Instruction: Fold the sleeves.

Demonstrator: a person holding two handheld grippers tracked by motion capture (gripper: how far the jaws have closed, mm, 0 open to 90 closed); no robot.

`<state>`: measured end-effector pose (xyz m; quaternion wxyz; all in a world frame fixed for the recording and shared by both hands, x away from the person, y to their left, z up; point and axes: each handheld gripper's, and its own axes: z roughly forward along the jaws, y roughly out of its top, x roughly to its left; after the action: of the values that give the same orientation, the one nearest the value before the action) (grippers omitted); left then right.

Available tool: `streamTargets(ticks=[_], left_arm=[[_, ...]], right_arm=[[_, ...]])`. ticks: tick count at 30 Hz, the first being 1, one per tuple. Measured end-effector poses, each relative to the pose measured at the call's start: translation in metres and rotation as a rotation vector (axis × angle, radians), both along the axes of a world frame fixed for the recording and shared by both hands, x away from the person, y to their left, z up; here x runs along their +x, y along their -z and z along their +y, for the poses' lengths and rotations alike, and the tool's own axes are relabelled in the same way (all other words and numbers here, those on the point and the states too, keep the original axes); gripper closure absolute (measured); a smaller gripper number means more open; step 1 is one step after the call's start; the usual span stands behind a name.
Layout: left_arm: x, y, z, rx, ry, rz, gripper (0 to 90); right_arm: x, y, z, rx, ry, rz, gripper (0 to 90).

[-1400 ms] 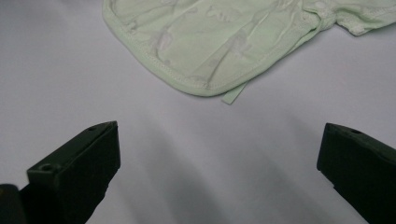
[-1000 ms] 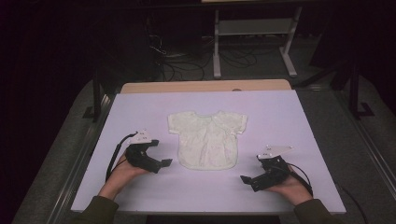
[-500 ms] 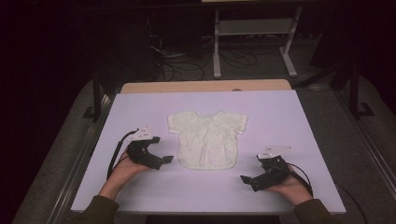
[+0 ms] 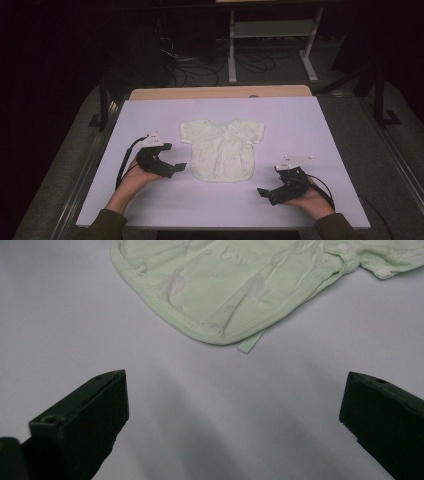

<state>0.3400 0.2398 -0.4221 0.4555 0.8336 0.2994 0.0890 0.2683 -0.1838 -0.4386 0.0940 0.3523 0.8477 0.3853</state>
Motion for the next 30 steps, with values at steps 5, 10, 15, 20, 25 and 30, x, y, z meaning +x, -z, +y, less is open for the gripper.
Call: streamTargets(ticks=[5, 10, 15, 20, 25, 30], left_arm=[[0.003, -0.001, -0.002, 0.005, 0.001, -0.002, 0.0], [0.005, -0.001, -0.003, 0.002, -0.002, -0.003, 0.0], [0.008, -0.002, -0.004, 0.002, -0.005, -0.004, 0.0], [0.01, -0.002, -0.004, -0.005, -0.005, 0.0, 0.0], [0.013, -0.002, -0.004, -0.005, -0.007, 0.003, 0.0], [0.015, -0.004, -0.006, -0.002, -0.01, 0.0, 0.0]], right_arm=[[0.0, 0.0, 0.0, 0.004, 0.0, 0.002, 0.0], [0.0, 0.0, 0.0, 0.005, -0.001, 0.003, 0.0], [0.0, 0.0, 0.0, 0.004, 0.0, 0.003, 0.0], [0.0, 0.0, 0.0, 0.004, -0.004, 0.004, 0.0], [0.0, 0.0, 0.0, 0.003, -0.004, 0.004, 0.0], [0.0, 0.0, 0.0, 0.003, -0.004, 0.004, 0.0]])
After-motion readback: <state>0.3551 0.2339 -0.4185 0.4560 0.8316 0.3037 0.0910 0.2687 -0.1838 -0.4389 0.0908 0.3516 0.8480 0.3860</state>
